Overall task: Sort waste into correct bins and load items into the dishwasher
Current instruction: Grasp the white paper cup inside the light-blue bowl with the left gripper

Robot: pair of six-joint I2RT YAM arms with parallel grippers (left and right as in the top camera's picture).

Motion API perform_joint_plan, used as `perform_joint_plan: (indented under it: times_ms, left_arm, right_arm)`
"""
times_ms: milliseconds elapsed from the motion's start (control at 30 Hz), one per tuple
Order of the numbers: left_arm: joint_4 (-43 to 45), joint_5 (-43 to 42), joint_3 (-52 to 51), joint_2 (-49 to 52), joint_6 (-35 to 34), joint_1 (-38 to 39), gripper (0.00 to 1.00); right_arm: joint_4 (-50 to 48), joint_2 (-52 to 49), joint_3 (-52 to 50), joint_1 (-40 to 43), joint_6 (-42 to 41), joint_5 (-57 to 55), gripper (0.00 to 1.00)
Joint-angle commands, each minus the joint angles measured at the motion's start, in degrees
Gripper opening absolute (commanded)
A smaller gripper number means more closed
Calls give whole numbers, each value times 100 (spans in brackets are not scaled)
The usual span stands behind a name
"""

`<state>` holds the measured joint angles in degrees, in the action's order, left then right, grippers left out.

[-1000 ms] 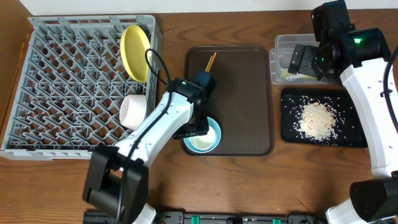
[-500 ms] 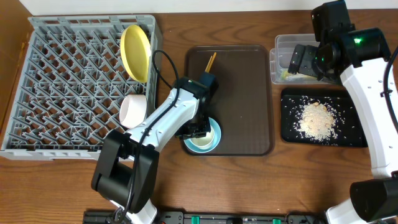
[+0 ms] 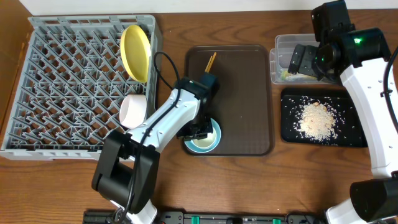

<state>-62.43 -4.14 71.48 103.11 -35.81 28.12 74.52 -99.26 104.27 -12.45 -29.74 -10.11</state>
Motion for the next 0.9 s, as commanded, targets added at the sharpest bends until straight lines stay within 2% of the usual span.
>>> perform_joint_plan:
  times_ms: [0, 167, 300, 567, 867]
  left_arm:
    - [149, -17, -282, 61, -96, 116, 25]
    - [212, -11, -354, 61, -94, 127, 19]
    - [214, 28, -350, 59, -94, 127, 8]
    - [-33, 57, -101, -50, -92, 127, 8]
    - [-321, 76, 13, -651, -44, 127, 8]
  right_arm:
    - [4, 57, 13, 7, -42, -59, 99]
    - [4, 57, 13, 7, -42, -57, 99]
    - [4, 57, 13, 7, -42, -57, 99]
    - [4, 57, 13, 7, -42, -57, 99]
    - [4, 57, 13, 7, -42, -59, 99]
